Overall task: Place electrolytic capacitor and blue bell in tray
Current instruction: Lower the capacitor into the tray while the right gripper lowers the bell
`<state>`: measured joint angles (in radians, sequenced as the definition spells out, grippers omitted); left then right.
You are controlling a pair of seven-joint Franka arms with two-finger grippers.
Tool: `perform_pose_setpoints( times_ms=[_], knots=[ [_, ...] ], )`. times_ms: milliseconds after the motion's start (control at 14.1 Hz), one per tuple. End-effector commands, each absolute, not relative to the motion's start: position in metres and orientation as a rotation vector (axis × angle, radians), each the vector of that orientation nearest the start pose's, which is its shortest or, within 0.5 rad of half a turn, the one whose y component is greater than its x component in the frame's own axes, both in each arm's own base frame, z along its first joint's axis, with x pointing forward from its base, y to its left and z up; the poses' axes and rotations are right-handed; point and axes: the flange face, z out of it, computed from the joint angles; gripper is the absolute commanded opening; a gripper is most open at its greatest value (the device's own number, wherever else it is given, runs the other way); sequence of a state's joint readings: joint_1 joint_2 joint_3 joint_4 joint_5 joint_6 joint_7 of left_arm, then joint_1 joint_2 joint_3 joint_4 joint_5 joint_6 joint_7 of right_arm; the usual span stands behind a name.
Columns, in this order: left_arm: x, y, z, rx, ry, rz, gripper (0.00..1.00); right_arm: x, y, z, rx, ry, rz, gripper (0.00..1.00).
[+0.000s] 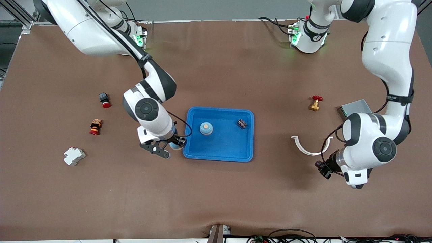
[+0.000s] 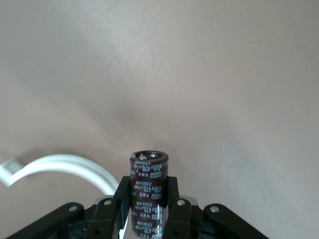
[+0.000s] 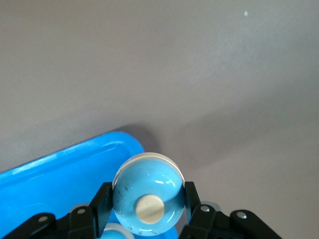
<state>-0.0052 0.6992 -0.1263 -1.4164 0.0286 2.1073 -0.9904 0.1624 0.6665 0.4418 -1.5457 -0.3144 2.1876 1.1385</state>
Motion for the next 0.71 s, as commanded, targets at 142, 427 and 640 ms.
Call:
perform_pose_setpoints(
  times_ms=[142, 427, 640],
  knots=[
    [0.7, -0.16, 0.355, -2.843, -1.439, 0.146, 0.0, 0.604, 0.388, 0.283, -3.038, 0.781, -0.115, 0.0],
    [0.674, -0.265, 0.362, -2.796, -1.557, 0.159, 0.0, 0.594, 0.419, 0.26, -3.048, 0.846, -0.154, 0.0],
    [0.65, -0.336, 0.343, -2.792, -1.584, 0.149, 0.0, 0.595, 0.43, 0.249, -3.016, 0.877, -0.158, 0.0]
  ],
)
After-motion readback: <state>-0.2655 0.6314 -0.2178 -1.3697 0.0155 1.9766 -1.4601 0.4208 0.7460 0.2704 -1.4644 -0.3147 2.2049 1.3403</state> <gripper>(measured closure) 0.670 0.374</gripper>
